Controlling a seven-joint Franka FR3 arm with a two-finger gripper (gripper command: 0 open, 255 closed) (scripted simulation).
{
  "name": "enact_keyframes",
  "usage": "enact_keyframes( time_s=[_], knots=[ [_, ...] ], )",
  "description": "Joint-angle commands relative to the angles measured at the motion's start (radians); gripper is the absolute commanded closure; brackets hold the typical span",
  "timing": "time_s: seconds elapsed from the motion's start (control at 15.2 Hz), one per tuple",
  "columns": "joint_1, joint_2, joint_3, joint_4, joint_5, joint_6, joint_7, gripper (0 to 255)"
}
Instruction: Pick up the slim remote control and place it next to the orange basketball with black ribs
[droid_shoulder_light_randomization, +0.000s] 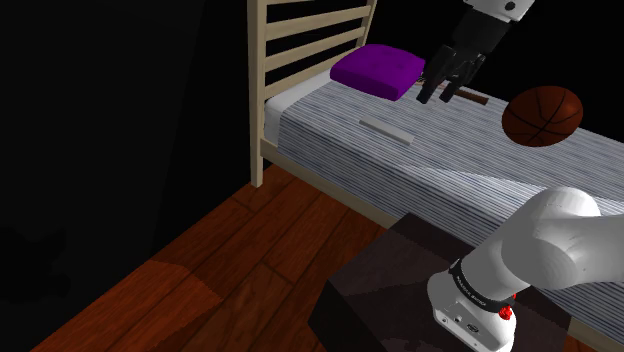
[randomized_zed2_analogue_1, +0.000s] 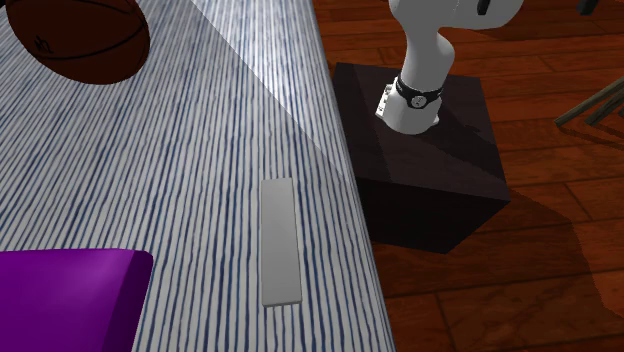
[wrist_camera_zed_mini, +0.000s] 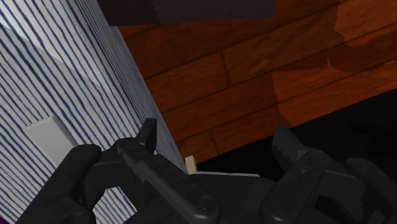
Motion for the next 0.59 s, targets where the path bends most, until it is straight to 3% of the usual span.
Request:
enact_keyframes(
  time_s=[0.0, 0.53],
  knots=[
    [0.000, 0.000, 0.000, 0.000, 0.000, 0.000, 0.000, 0],
    [-0.020, 0.175, -0.117, -0.039, -0.087, 0.187, -0.181, 0]
  ],
)
